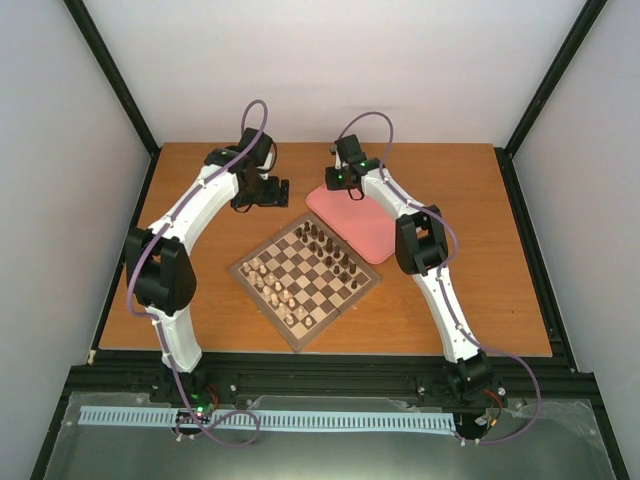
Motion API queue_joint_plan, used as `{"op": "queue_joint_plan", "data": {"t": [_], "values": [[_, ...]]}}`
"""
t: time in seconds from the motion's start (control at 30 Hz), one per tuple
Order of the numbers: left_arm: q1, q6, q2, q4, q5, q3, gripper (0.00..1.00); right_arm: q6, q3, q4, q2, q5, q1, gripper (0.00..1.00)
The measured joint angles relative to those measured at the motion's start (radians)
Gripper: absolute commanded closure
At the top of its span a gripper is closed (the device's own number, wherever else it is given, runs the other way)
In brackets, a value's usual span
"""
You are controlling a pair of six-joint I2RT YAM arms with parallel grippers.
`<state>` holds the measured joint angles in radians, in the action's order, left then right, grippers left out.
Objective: Set up the chess pieces on the board
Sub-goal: Pick up the chess piece from the storage box.
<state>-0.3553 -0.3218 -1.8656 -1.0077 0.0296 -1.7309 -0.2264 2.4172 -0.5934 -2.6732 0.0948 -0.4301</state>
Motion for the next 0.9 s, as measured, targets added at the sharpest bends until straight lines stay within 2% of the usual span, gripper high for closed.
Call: {"op": "queue_joint_plan", "data": {"t": [0.3,0.57,0.7,0.9], "values": [[0.0,0.0,-0.008,-0.003,0.0,-0.01,0.0,0.001,0.004,-0.001,0.0,0.011,0.002,0.95],[0.0,0.0,-0.009,-0.003,0.0,-0.01,0.0,0.025,-0.032,0.007,0.021,-0.003,0.003,0.97],[0.0,0.0,-0.009,-0.003,0.001,-0.01,0.0,0.032,-0.178,0.011,0.132,-0.025,0.001,0.97],[0.0,0.0,-0.009,-0.003,0.0,-0.01,0.0,0.047,-0.552,0.052,0.477,-0.06,-0.027,0.97]]}}
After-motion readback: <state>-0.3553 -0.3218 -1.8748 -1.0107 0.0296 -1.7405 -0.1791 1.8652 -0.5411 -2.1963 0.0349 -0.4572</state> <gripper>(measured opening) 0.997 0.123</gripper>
